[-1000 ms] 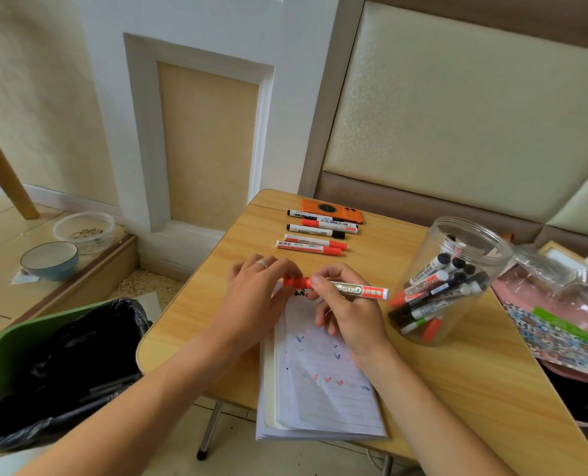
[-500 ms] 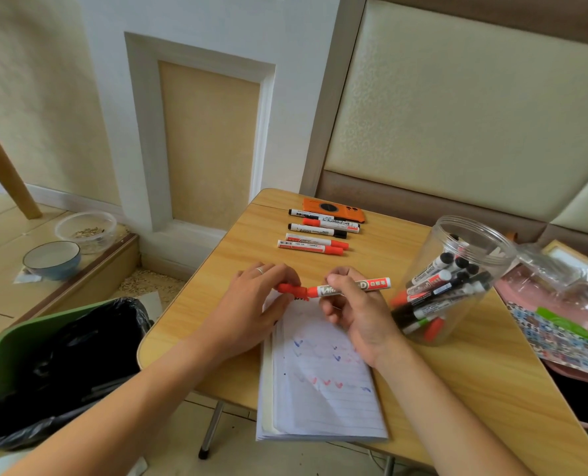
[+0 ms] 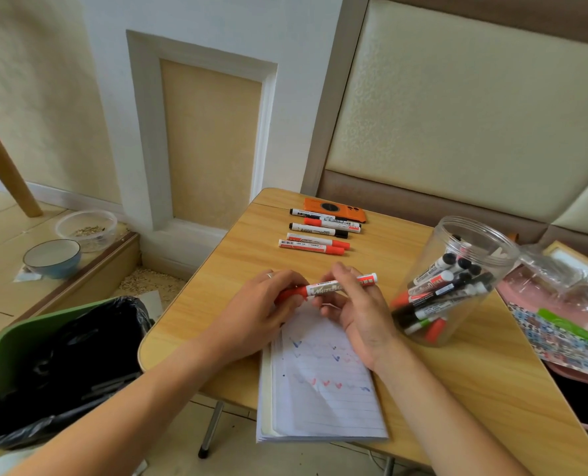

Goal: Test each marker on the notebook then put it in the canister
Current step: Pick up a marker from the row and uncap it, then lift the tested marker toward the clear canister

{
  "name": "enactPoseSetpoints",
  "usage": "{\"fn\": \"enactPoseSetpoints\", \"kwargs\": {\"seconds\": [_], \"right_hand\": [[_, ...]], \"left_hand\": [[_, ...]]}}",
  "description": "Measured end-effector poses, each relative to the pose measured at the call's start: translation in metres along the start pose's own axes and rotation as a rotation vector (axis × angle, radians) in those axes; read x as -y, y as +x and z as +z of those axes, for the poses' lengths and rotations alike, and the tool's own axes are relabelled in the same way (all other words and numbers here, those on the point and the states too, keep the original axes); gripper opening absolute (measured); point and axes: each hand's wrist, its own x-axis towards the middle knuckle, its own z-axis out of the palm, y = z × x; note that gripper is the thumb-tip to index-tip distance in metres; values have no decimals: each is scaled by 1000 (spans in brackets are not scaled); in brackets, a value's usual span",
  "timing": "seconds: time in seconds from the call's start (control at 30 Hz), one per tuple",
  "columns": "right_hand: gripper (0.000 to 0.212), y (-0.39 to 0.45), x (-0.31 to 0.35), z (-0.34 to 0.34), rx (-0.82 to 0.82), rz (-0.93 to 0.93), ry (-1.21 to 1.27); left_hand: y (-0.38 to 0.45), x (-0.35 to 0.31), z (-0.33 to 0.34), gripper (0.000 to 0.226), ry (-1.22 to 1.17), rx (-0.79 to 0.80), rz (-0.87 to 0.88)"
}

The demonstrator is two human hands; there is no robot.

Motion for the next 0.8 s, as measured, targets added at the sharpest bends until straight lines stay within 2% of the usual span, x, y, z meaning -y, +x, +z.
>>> {"fn": "enactPoseSetpoints", "kwargs": {"seconds": [0.1, 0.17, 0.23, 0.3, 0.4, 0.5, 0.8], "right_hand": [[17, 3, 1, -4, -164, 0, 74], [9, 5, -2, -6, -206, -11, 62], [6, 5, -8, -4, -187, -42, -87], [11, 6, -14, -2, -152, -88, -303], [20, 5, -18, 1, -151, -120, -494], [22, 2, -18, 3, -183, -108, -564], [28, 3, -20, 8, -200, -110, -653]], "left_hand": [[1, 4, -4, 13, -5, -33, -31], [0, 7, -6, 10, -20, -76, -45], [0, 5, -7, 8, -39, -103, -42], [1, 1, -6, 6, -64, -98, -22], [2, 0, -2, 24, -84, -69, -24], [2, 4, 0, 33, -104, -63, -100], [4, 7, 1, 17, -168, -67, -151]]}}
